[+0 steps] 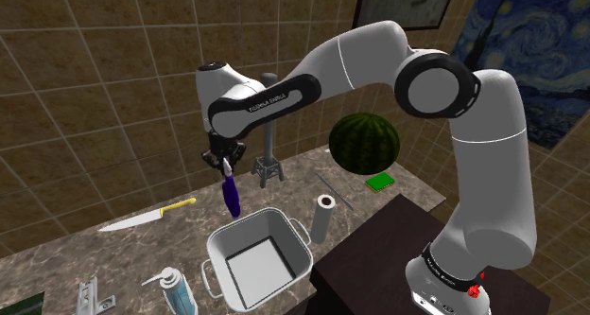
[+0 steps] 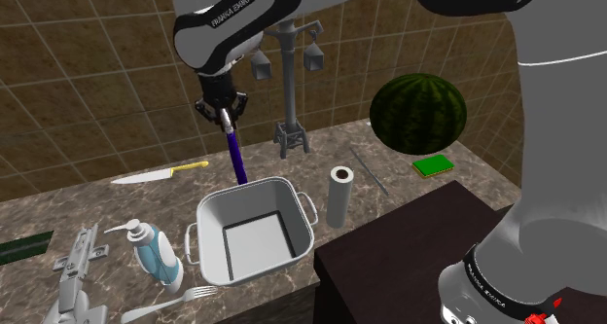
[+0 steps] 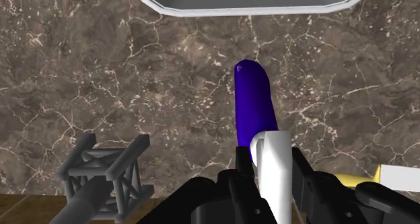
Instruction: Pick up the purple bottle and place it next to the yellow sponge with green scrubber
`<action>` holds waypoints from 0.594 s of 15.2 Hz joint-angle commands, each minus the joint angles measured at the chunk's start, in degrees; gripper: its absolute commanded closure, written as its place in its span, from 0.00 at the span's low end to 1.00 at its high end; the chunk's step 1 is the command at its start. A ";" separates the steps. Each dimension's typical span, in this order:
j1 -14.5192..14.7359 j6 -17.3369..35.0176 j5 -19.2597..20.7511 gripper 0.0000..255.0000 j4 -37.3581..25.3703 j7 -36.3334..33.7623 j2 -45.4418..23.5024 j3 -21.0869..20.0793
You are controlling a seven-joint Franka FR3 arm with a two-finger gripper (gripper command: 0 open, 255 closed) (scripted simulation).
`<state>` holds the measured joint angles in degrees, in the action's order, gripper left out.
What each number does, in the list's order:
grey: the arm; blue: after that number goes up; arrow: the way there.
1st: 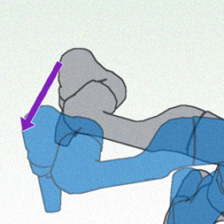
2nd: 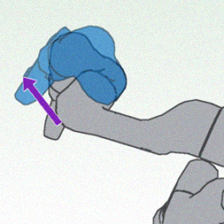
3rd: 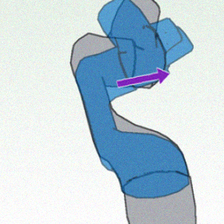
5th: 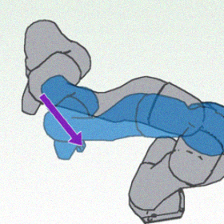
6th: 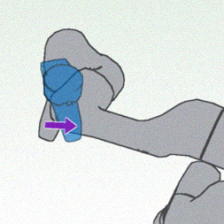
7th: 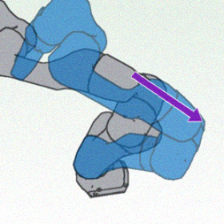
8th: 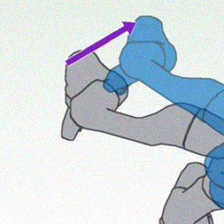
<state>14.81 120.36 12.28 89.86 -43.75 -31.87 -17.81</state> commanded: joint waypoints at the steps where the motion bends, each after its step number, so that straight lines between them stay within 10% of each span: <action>1: -0.11 -1.31 -0.29 1.00 -0.63 0.25 0.71 -0.16; 9: -0.24 -6.31 -1.19 1.00 -3.55 0.93 2.90 -0.66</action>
<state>14.63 114.58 11.21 86.50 -42.93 -29.32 -18.41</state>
